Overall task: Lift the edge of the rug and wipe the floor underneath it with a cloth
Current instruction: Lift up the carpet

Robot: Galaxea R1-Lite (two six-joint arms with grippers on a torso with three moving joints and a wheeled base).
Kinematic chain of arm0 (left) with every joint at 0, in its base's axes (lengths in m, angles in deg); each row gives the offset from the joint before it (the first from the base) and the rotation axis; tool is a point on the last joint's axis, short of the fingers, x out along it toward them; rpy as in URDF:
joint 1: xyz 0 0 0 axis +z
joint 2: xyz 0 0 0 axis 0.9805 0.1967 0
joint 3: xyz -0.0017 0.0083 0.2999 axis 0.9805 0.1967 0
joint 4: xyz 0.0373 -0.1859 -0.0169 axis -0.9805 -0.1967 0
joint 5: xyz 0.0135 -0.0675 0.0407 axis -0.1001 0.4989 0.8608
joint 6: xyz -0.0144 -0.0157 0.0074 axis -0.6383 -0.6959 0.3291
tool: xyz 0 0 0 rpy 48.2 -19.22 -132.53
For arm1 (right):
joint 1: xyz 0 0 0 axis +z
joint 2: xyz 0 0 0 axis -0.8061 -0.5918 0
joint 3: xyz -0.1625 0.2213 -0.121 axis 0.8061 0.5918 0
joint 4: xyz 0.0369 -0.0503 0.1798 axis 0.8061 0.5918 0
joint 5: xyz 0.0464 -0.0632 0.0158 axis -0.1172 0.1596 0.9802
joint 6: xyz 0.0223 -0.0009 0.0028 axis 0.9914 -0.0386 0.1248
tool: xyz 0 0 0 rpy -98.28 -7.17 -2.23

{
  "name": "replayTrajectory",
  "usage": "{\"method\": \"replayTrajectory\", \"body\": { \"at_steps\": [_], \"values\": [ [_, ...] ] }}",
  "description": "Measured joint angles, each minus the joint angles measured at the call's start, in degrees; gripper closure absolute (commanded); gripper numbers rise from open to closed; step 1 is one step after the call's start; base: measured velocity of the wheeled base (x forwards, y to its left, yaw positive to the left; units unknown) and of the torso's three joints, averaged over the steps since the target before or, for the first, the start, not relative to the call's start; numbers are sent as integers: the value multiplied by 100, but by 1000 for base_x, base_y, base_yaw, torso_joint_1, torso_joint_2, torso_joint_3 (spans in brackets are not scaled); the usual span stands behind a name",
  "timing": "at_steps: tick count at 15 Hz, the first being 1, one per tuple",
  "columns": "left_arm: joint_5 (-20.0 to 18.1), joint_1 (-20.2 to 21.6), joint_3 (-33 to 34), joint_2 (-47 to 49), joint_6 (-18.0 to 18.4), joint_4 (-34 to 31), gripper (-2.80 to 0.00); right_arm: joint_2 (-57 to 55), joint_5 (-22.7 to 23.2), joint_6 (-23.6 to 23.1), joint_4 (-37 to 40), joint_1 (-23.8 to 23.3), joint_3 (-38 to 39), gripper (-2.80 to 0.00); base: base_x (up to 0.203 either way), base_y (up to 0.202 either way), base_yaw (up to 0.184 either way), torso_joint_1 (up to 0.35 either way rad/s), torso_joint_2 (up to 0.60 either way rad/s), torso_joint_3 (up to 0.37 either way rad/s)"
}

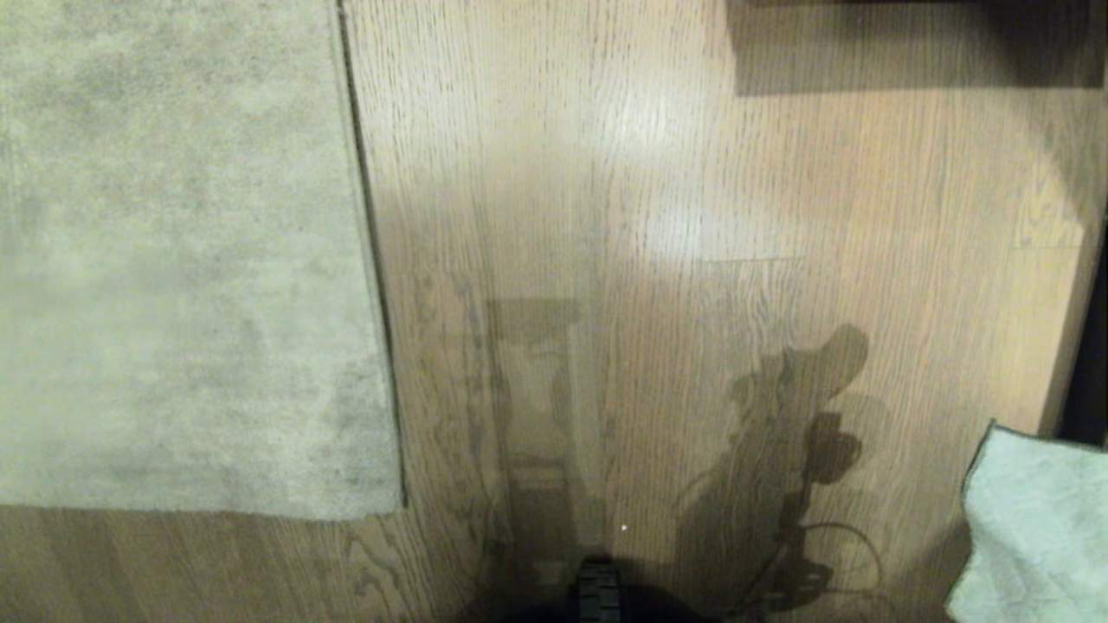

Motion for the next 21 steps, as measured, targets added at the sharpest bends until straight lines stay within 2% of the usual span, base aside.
{"method": "replayTrajectory", "body": {
  "at_steps": [2, 6, 8, 13, 17, 21],
  "values": [
    [2, 0, 0, 0, -2, 0, 0, 10, -3, 77, -6, 0, 0, 0, 0, 0, 0, 0, 0, 0],
    [0, 0, 0, 0, 0, 0, 0, 13, 10, -72, 4, -1, 0, 0, 0, 0, 0, 0, 0, 0],
    [1, 0, 0, 0, 1, 0, 0, 13, -3, 79, -3, 0, 0, 0, 0, 0, 0, 0, 0, 0],
    [0, 0, 0, 0, 2, 0, 0, 11, -14, 98, -6, 2, 0, 0, 0, 0, 0, 0, 0, 0],
    [4, 0, 0, 0, -2, -1, 0, 11, 16, -171, 19, 0, 0, 0, 0, 0, 0, 0, 0, 0],
    [0, 2, 0, 0, 0, 0, 0, 10, -10, 24, 5, 2, 0, 0, 0, 0, 0, 0, 0, 0]
  ]
}}
